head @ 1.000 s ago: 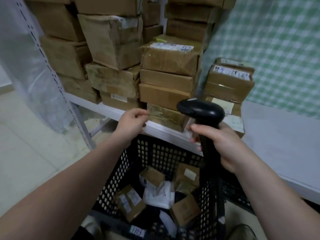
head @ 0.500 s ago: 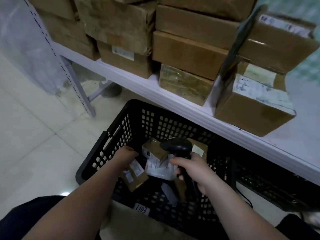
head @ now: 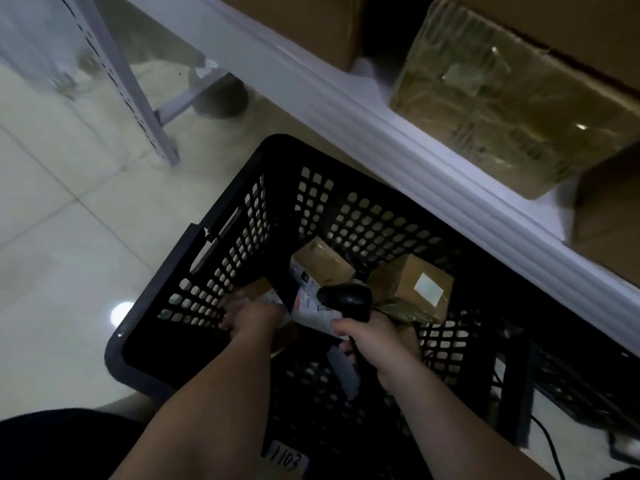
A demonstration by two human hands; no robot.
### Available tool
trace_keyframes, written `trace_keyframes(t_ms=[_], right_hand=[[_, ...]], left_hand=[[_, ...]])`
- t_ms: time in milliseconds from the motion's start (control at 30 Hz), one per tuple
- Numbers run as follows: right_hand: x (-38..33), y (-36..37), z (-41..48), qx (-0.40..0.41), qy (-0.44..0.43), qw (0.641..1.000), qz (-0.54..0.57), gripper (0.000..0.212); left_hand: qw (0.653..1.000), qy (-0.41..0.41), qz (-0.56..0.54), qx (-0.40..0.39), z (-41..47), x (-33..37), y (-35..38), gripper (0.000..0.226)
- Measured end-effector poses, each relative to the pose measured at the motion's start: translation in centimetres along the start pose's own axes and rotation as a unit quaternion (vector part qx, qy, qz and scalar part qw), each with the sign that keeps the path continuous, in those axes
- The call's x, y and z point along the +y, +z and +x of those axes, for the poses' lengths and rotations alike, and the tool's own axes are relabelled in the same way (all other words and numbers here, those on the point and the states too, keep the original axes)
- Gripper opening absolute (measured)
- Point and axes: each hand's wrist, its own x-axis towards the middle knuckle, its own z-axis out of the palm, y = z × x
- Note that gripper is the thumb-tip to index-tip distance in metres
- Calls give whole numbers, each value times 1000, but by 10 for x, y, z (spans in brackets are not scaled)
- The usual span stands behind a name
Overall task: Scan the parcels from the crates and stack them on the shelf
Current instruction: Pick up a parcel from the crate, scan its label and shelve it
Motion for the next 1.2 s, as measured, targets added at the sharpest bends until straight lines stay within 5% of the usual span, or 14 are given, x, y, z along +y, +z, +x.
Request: trace_keyframes(t_ms=[100,233,367,433,567,700,833,1200], right_hand=[[4,4,14,6,7,1000,6,6],[8,7,25,2,19,1000,18,6],[10,6,29,-1,18,999,28,7],[11,3,28,-1,19,999,39,7],[13,-5,20,8,30,997,68,10],[10,-12,-2,14,37,992,124,19],[6,-20,-40,24,2,983,183,22],[7,-39,-145,6,-111,949,295,32]], left_hand=[[1000,11,22,-6,20,4,17,68],[997,-71,28,20,59,-14,48,139],[997,-75,-18,22,171,-50,97,159],[997,-76,-14,7,128,-36,73,172],[986,-47,-134,-84,57,-10,26,110],[965,8,-230,-125,74,-21,20,87],[926,42,-303,-223,-53,-26,-27,47],[812,136,-419,-382,-197,-67,-63,53]])
